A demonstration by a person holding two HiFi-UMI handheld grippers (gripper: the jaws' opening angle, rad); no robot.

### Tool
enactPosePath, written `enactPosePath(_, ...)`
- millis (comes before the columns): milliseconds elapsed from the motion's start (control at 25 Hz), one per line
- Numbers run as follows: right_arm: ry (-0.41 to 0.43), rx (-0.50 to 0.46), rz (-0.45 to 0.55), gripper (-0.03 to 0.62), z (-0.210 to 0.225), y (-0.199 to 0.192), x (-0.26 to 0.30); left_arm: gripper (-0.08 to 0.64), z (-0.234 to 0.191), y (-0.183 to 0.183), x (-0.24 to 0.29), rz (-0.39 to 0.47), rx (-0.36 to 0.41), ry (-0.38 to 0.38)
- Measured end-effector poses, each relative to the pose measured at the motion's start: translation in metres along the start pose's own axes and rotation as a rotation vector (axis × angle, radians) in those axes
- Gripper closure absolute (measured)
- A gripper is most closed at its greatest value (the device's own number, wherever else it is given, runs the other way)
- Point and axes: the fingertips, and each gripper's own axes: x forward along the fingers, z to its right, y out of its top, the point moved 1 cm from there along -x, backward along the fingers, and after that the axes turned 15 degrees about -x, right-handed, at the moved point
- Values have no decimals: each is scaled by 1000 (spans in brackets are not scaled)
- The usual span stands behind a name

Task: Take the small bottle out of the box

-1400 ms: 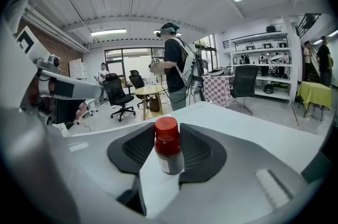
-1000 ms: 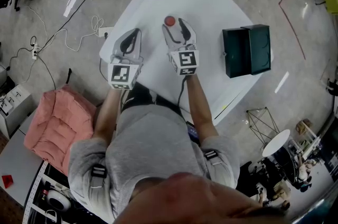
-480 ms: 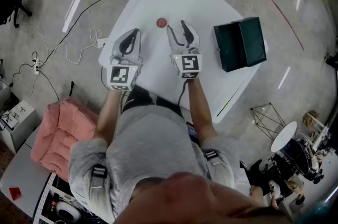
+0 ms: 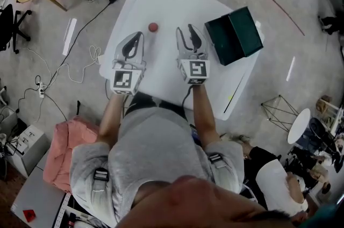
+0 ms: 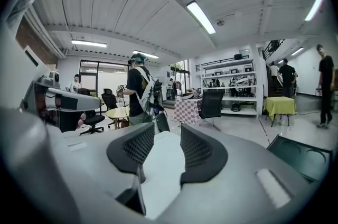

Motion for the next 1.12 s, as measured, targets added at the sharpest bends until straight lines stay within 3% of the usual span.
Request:
enactPosePath(600, -229, 11, 30, 493, 33, 21, -79, 549, 47, 13, -14, 14, 53, -156)
enactPosePath(1120, -288, -5, -12, 568, 22, 14, -118, 549, 56, 0, -24, -31, 55, -212)
